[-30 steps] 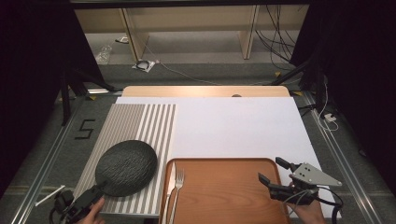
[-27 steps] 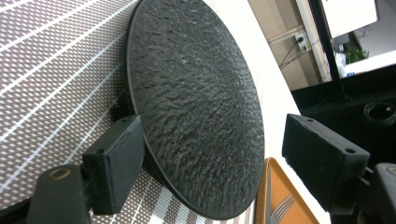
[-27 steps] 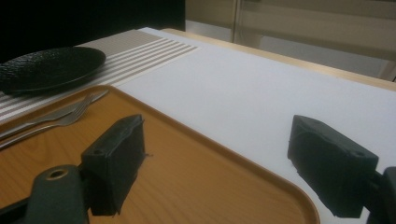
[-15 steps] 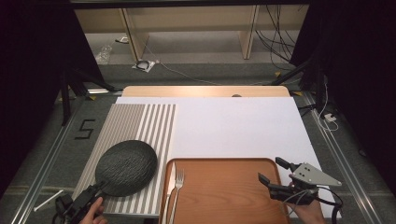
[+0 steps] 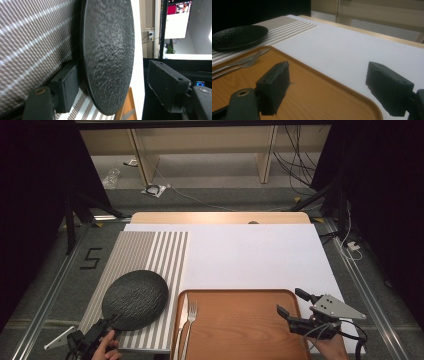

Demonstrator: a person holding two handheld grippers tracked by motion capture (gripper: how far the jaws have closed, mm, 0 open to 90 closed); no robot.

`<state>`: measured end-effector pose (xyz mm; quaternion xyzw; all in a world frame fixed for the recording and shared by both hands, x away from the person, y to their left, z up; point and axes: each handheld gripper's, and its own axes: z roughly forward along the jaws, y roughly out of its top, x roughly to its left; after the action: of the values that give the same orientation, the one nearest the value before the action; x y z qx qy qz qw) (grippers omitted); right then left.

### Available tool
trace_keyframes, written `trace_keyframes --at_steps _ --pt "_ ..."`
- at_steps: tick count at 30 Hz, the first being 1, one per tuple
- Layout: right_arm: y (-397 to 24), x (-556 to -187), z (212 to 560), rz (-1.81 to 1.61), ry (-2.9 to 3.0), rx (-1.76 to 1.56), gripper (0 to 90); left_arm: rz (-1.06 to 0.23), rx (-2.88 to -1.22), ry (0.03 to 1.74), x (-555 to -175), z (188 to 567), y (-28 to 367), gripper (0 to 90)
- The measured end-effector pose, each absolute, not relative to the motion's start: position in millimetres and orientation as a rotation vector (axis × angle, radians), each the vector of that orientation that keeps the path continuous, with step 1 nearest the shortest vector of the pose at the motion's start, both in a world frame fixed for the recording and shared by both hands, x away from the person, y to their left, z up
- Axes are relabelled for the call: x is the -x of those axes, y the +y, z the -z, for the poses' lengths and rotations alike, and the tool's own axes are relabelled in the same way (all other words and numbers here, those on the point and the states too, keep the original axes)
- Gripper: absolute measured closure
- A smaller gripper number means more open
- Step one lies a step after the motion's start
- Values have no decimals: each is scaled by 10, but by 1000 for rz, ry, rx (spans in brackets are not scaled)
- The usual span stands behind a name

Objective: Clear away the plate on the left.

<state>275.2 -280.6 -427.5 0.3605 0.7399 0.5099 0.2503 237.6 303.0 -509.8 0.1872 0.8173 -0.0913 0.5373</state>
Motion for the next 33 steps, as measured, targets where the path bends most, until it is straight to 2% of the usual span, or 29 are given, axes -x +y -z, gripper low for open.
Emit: trace_keyframes --at_steps 8,15,33 --pt "-2803 -2758 4277 -1397 2012 -985 203 235 -409 1952 -2397 5143 2924 357" --pt "-2802 -2755 4275 -1396 2011 -986 203 204 -385 1966 -2394 5164 2879 473" --pt "-2789 -2763 4286 -1398 2016 -982 204 235 -316 1974 -2454 5260 2806 594"
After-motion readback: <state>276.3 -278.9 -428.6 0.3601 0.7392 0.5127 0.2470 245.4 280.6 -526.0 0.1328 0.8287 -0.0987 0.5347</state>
